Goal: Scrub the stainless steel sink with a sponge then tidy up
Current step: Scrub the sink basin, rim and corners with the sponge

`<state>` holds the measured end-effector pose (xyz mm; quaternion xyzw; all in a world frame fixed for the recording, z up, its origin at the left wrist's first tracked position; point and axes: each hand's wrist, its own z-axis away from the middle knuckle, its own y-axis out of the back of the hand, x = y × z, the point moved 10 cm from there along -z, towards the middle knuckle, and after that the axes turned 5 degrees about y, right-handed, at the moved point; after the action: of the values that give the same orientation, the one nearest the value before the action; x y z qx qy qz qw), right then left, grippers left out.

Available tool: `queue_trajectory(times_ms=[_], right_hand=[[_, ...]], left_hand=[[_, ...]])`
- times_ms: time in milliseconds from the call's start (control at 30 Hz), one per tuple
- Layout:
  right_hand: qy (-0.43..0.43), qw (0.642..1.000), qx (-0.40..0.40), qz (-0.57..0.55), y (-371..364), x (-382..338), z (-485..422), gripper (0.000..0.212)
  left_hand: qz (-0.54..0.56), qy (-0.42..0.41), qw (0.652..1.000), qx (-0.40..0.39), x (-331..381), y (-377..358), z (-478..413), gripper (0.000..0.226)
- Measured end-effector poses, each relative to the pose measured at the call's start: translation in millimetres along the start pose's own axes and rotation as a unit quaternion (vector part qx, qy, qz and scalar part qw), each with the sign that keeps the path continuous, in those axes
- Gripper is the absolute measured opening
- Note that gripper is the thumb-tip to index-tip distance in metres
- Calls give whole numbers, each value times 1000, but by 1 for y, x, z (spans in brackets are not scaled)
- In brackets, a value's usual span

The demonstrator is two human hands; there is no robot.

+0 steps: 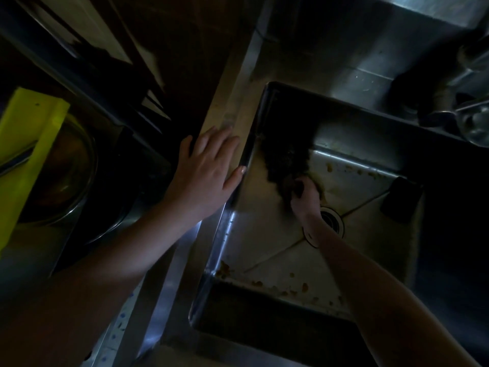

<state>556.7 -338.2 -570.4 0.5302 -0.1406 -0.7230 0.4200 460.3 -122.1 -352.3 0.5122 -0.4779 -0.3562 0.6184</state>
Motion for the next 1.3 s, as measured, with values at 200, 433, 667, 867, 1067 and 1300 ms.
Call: queue_trajectory(times_ms=[200, 433, 667, 867, 1067, 1300], right_hand=[[62, 998, -7, 33, -2, -26, -35, 39], [145, 989, 28, 8, -17, -71, -47, 35], [143, 988, -37, 50, -32, -53, -32, 35], [158, 975, -92, 127, -33, -15, 24, 36], [180, 961, -168, 129, -56, -9, 59, 41], [16, 997, 70, -1, 9, -13, -11, 44]], left_hand=[[8, 2, 1000, 3, 0, 1, 0, 49], [12, -1, 1000, 8, 2, 3, 0, 50], [0, -4, 1000, 15, 1, 2, 0, 48], [-8, -5, 1000, 20, 3, 2, 0, 48], [-11, -6, 1000, 16, 1, -1, 0, 47], [8, -9, 999, 36, 2, 3, -1, 45]])
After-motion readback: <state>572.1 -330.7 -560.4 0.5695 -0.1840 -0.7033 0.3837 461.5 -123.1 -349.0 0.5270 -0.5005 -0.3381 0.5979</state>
